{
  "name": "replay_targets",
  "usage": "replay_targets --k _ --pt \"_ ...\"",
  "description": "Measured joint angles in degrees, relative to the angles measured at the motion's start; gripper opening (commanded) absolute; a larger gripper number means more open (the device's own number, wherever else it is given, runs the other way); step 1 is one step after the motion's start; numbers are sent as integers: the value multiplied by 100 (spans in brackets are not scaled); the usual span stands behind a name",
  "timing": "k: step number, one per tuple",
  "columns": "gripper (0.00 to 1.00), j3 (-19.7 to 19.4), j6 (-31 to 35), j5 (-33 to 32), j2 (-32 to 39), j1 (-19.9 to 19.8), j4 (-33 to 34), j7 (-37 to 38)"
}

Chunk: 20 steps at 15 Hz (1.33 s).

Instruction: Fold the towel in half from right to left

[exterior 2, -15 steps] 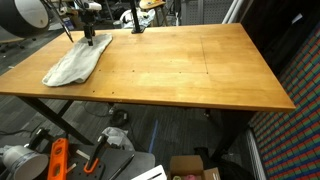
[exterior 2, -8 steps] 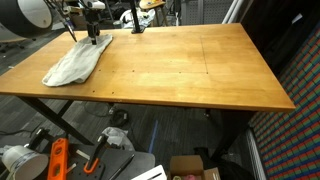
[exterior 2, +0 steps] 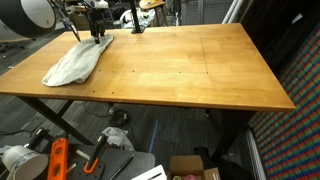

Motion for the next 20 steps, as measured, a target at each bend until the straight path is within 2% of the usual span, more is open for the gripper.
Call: replay_targets --k 10,20 --pt "100 3 28 47 5 -63 1 483" --pt "100 34 362 203 5 -124 3 924"
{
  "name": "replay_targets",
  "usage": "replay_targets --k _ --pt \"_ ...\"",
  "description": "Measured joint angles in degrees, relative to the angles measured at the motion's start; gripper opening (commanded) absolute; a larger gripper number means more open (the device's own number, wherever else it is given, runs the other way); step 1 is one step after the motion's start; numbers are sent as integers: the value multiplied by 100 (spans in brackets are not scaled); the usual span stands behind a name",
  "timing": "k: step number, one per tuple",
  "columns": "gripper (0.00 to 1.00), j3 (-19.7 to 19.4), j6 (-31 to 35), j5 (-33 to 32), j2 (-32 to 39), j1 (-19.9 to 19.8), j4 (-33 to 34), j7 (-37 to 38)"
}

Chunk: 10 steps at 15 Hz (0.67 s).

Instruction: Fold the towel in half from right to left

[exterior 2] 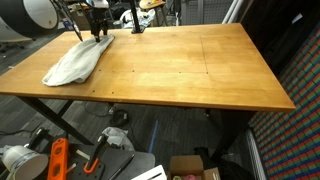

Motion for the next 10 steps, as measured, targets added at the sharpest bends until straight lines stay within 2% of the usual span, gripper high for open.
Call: replay_targets --k 10 --pt "100 -3 128 0 0 -113 -5 323"
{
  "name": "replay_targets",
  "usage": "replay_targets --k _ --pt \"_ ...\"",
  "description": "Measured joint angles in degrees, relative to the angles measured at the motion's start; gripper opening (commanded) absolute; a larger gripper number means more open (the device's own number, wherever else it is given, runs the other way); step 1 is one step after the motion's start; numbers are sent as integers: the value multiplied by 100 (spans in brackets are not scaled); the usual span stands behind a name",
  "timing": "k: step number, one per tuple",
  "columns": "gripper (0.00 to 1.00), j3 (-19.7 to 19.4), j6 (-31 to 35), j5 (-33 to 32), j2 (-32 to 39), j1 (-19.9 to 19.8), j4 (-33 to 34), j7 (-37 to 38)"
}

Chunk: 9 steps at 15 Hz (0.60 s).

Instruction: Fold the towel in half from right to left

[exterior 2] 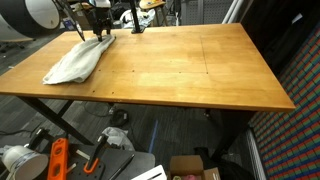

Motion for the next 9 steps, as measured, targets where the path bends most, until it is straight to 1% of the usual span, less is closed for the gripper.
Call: replay_targets --k 9 --pt "100 8 13 9 1 -106 4 26"
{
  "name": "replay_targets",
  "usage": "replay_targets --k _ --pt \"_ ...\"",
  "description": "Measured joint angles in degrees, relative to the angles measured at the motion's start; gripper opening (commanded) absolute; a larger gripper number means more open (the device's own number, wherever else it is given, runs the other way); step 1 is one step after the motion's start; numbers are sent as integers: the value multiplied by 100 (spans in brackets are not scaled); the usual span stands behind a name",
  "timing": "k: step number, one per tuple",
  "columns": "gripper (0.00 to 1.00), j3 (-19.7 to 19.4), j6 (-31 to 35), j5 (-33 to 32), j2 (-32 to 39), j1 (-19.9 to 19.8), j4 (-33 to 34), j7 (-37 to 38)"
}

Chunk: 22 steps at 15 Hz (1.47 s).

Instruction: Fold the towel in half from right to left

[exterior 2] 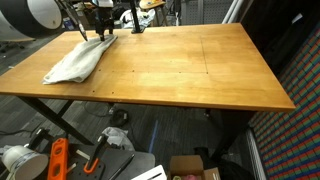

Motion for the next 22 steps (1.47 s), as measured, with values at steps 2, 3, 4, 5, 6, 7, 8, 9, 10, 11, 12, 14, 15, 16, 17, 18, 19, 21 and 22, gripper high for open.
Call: replay_targets --k 2,3,4,5,6,7,8,9,10,11,12,14,15,16,17,18,19,21,22 --pt "100 8 56 3 -1 0 5 0" --pt "100 13 92 4 -2 0 6 0" --pt "100 18 135 6 -4 0 7 0" --pt "100 24 162 6 -8 0 9 0" --pt "100 30 180 6 -20 0 11 -3" --pt "100 36 206 6 -43 0 11 -16" --pt "100 41 249 6 -75 0 12 -35" --pt "100 46 287 6 -107 0 19 -69" --pt "100 52 344 6 -143 0 22 -111" --pt "100 57 392 6 -185 0 23 -160" --pt "100 60 433 6 -227 0 24 -191" --pt "100 63 500 6 -297 -2 28 -272" --pt "100 63 504 6 -333 -6 28 -345" --pt "100 63 503 6 -372 -11 28 -444" --pt "100 63 489 5 -408 -15 28 -585" --pt "100 63 468 5 -443 -19 27 -752" --pt "100 63 383 -3 -483 -20 25 -958" --pt "100 61 9 -29 -571 -19 11 -1430" --pt "100 58 -204 -65 -608 -18 9 -1685"
